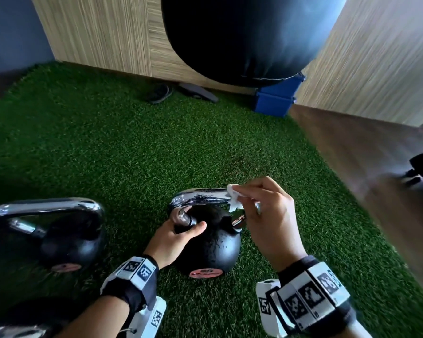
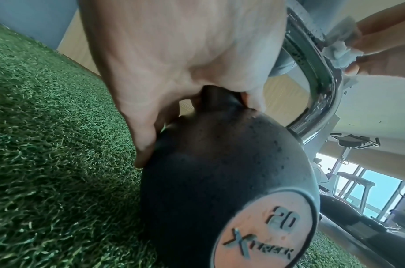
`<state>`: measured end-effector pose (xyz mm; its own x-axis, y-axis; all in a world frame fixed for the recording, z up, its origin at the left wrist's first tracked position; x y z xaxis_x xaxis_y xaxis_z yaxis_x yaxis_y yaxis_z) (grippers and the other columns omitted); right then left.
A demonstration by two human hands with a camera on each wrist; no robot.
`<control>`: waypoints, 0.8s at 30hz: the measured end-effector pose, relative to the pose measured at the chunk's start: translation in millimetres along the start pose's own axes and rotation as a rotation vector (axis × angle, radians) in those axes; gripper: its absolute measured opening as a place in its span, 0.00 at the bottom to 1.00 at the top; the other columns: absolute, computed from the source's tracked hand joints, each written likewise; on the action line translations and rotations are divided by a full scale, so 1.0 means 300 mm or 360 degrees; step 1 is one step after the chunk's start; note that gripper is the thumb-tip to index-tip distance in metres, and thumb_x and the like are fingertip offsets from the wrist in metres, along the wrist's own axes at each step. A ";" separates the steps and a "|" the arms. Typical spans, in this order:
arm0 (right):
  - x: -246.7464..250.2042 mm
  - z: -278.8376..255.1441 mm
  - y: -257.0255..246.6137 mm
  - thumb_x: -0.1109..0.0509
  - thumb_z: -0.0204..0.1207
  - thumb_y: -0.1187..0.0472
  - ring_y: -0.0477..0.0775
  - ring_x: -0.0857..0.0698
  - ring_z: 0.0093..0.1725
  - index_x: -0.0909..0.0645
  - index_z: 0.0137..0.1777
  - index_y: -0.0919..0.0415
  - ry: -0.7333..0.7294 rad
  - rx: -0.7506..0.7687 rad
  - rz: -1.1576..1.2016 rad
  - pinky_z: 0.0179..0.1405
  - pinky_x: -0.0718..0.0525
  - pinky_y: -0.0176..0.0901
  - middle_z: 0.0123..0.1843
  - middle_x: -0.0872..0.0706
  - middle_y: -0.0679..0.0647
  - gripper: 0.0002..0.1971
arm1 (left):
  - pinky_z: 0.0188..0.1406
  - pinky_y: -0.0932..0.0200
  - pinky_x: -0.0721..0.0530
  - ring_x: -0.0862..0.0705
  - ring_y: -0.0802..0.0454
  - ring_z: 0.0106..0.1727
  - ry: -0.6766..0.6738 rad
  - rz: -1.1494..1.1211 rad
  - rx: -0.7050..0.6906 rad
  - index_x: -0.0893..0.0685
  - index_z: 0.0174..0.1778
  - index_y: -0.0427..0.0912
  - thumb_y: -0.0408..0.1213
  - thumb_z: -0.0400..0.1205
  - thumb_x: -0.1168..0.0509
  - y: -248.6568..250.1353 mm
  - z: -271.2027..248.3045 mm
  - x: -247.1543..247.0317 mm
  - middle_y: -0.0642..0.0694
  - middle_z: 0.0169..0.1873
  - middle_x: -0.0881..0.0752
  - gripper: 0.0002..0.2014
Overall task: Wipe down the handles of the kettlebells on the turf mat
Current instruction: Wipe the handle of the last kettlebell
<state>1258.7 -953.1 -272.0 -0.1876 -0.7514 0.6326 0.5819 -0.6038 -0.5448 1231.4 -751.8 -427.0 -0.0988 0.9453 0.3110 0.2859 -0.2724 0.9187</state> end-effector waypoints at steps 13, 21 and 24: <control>0.005 -0.073 0.245 0.24 0.78 0.63 0.49 0.11 0.32 0.07 0.52 0.53 0.0041 -0.0921 0.0578 0.31 0.12 0.46 0.42 0.06 0.49 0.07 | 0.66 0.61 0.26 0.17 0.61 0.65 0.0015 0.0108 0.0067 0.26 0.74 0.77 0.79 0.61 0.32 0.004 -0.013 0.003 0.70 0.58 0.15 0.41; -0.079 -0.148 0.338 0.24 0.69 0.71 0.62 0.09 0.51 0.12 0.52 0.73 0.0058 -0.1548 0.1619 0.56 0.11 0.52 0.52 0.08 0.67 0.12 | 0.62 0.58 0.23 0.16 0.55 0.60 0.0000 0.0306 0.0097 0.27 0.75 0.73 0.86 0.60 0.40 0.010 -0.025 0.014 0.66 0.57 0.16 0.46; -0.136 -0.184 0.340 0.31 0.76 0.79 0.61 0.09 0.49 0.14 0.51 0.76 0.0035 -0.1756 0.1717 0.56 0.10 0.49 0.53 0.09 0.71 0.07 | 0.55 0.57 0.22 0.17 0.52 0.53 0.0002 0.0520 0.0171 0.24 0.72 0.65 0.87 0.61 0.45 0.032 -0.042 0.021 0.60 0.53 0.17 0.47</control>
<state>1282.1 -998.7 -383.7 -0.0935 -0.9432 -0.3189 -0.4090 0.3284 -0.8514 1221.4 -750.7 -413.2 0.0130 0.8110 0.5849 0.4011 -0.5401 0.7399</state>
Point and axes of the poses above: each hand's wrist, its own z-axis towards the middle knuckle, its own x-axis out of the back of the hand, y = z × x, the point moved 4 cm from there along z, towards the middle knuckle
